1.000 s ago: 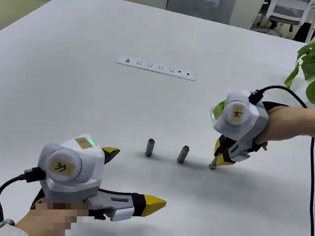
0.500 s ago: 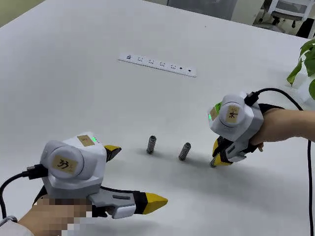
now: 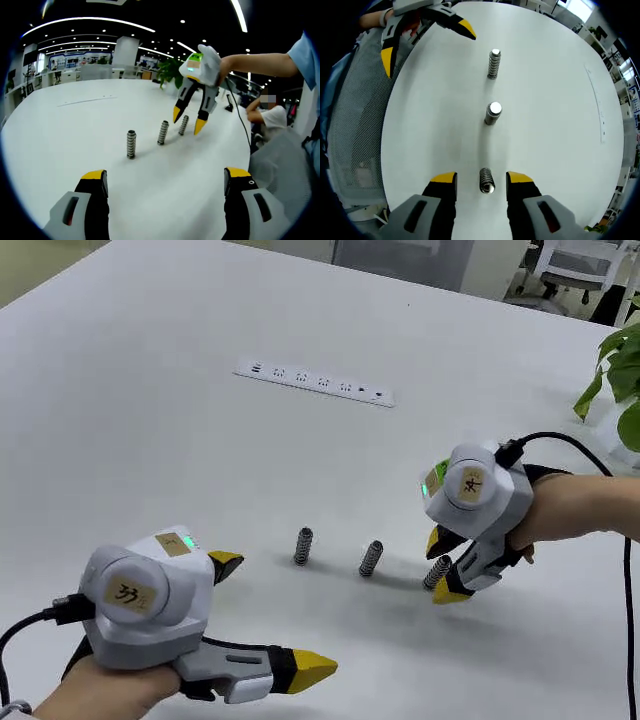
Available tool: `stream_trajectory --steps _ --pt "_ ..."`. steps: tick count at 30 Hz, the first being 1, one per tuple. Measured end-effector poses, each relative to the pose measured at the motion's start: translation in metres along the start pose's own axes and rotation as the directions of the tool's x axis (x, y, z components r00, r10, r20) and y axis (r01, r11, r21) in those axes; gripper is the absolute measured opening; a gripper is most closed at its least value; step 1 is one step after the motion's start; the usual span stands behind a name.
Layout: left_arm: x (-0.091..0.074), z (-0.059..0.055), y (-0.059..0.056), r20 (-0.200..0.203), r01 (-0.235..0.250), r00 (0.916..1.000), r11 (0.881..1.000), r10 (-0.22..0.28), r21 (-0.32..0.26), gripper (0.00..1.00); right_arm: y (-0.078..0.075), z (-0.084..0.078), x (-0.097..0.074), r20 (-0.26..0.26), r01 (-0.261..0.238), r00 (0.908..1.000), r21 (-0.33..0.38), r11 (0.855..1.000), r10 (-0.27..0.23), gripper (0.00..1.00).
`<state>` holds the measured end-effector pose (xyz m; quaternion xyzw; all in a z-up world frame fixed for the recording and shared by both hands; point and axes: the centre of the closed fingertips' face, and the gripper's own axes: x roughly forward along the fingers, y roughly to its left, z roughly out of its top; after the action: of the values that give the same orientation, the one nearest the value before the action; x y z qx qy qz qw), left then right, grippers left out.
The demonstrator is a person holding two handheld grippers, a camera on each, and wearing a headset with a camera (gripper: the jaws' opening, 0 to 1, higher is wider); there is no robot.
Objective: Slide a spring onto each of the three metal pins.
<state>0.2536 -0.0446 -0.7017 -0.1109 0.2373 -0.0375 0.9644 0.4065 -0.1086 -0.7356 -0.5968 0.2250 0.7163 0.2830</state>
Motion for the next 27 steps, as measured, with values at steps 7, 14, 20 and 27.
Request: stream_trajectory --steps 7,14,20,27 --pt "0.0 -0.002 0.003 -0.012 -0.012 0.9998 0.999 0.013 0.035 0.98 0.011 -0.006 -0.002 0.065 0.057 0.9959 0.092 0.994 -0.063 0.76" --pt "0.001 0.0 -0.001 -0.01 -0.003 0.9999 0.999 0.004 0.042 0.98 0.012 -0.014 -0.009 0.115 0.151 0.9774 0.209 0.966 -0.178 0.99" --pt "0.001 0.001 -0.001 -0.007 -0.005 1.0 0.999 0.005 0.044 0.99 0.016 -0.008 -0.016 0.204 0.181 0.9448 0.327 0.928 -0.256 0.99" --pt "0.002 0.001 -0.002 -0.004 -0.004 1.0 0.999 0.005 0.046 0.99 0.023 0.005 -0.032 0.354 0.159 0.8489 0.536 0.829 -0.392 0.99"
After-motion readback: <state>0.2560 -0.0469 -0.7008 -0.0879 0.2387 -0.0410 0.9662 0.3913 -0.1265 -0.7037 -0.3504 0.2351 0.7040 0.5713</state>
